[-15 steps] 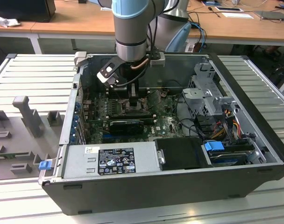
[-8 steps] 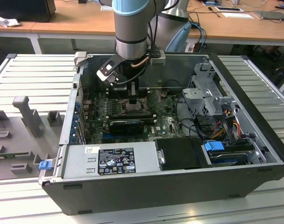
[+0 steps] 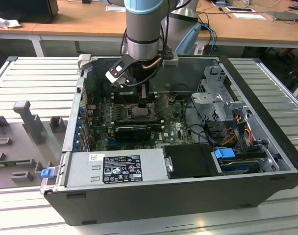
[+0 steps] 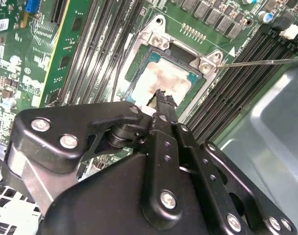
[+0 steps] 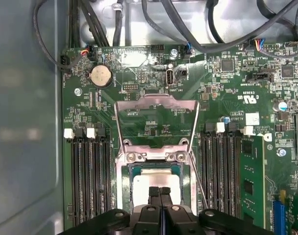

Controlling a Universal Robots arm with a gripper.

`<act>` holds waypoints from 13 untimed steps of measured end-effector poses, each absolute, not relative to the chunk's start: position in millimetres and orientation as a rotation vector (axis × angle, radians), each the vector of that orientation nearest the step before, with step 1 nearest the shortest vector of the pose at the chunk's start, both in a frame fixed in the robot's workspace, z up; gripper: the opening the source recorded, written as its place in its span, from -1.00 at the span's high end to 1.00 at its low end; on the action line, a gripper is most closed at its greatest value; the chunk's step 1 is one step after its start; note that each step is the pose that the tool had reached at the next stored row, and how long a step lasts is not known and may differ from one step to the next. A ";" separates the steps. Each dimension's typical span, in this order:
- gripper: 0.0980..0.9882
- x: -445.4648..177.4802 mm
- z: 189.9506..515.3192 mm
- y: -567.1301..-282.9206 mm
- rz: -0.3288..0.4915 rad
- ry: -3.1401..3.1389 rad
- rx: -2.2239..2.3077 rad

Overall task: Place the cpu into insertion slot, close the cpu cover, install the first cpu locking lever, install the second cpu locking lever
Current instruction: 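Close the cpu cover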

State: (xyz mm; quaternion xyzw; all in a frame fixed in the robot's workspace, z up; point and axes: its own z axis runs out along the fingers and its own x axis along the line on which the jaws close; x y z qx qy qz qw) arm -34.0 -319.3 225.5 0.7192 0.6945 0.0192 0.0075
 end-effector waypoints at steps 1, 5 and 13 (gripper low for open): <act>0.98 -33.7 226.6 -319.3 0.058 2.172 2.250; 0.98 -33.7 234.4 -319.3 0.058 2.172 2.250; 0.98 -26.2 241.7 -319.3 0.117 2.217 2.299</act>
